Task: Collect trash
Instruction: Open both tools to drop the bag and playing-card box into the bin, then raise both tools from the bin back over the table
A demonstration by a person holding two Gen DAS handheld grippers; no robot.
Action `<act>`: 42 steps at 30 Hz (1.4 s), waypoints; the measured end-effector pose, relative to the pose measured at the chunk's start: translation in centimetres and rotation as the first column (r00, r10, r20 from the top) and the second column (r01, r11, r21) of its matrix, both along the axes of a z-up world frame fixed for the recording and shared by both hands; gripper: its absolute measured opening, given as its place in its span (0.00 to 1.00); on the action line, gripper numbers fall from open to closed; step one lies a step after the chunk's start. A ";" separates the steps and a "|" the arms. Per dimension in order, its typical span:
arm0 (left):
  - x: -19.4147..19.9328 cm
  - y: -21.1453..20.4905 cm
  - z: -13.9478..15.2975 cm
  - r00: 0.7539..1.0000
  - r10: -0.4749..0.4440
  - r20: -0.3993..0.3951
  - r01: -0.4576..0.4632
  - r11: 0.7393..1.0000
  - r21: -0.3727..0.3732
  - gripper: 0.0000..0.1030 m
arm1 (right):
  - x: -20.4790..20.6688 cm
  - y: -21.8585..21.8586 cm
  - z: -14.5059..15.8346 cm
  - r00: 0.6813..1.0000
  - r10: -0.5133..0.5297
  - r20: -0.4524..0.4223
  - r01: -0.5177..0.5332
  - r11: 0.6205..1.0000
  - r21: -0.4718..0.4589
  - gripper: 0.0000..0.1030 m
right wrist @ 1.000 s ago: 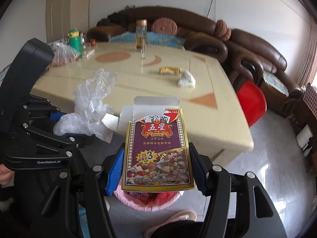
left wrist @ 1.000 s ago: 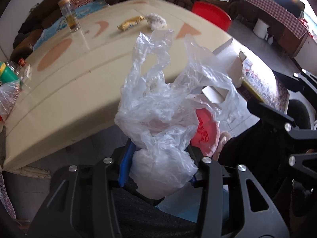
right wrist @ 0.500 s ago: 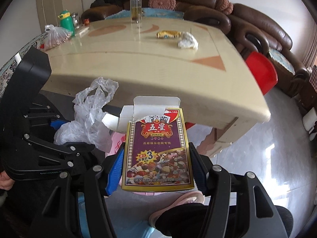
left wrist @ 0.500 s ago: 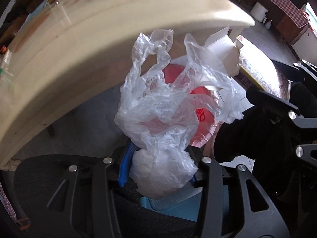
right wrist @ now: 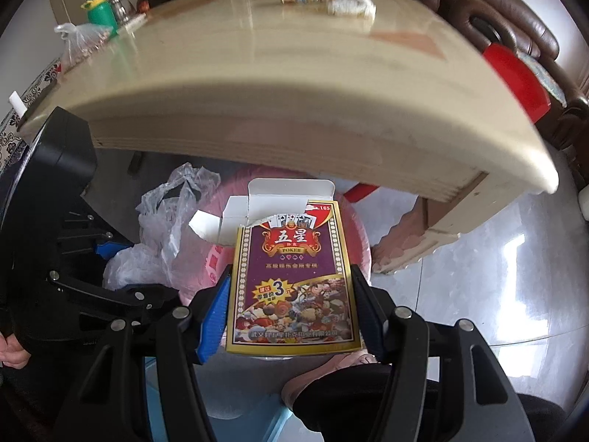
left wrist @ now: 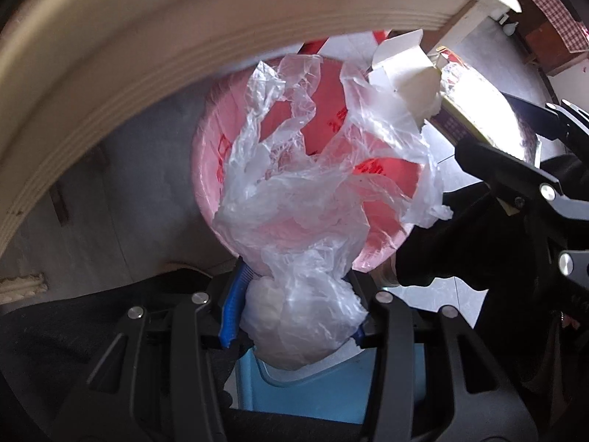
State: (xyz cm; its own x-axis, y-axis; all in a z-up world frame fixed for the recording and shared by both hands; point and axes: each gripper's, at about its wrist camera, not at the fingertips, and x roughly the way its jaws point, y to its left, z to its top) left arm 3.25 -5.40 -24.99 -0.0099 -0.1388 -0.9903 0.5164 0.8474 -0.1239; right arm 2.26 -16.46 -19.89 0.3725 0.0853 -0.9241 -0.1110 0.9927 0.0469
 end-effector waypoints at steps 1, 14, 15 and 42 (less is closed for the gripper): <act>0.4 0.0 -0.6 1.000 0.012 -0.017 -0.012 1.000 0.003 0.43 | 0.3 -0.1 -0.5 1.000 0.002 -0.011 -0.002 1.000 0.002 0.57; 3.0 0.5 -6.4 0.982 0.085 -0.168 -0.080 0.996 0.033 0.43 | 4.0 -0.6 -7.4 0.986 0.044 -0.160 -0.041 0.999 0.018 0.57; 3.2 0.6 -6.6 0.981 0.087 -0.175 -0.083 0.996 0.031 0.43 | 4.1 -0.6 -7.7 0.985 0.046 -0.169 -0.043 0.999 0.023 0.57; 4.1 1.4 -5.7 0.980 0.144 -0.134 -0.141 0.989 0.035 0.75 | 5.3 -1.8 -8.8 0.985 0.022 -0.169 -0.012 0.998 0.057 0.76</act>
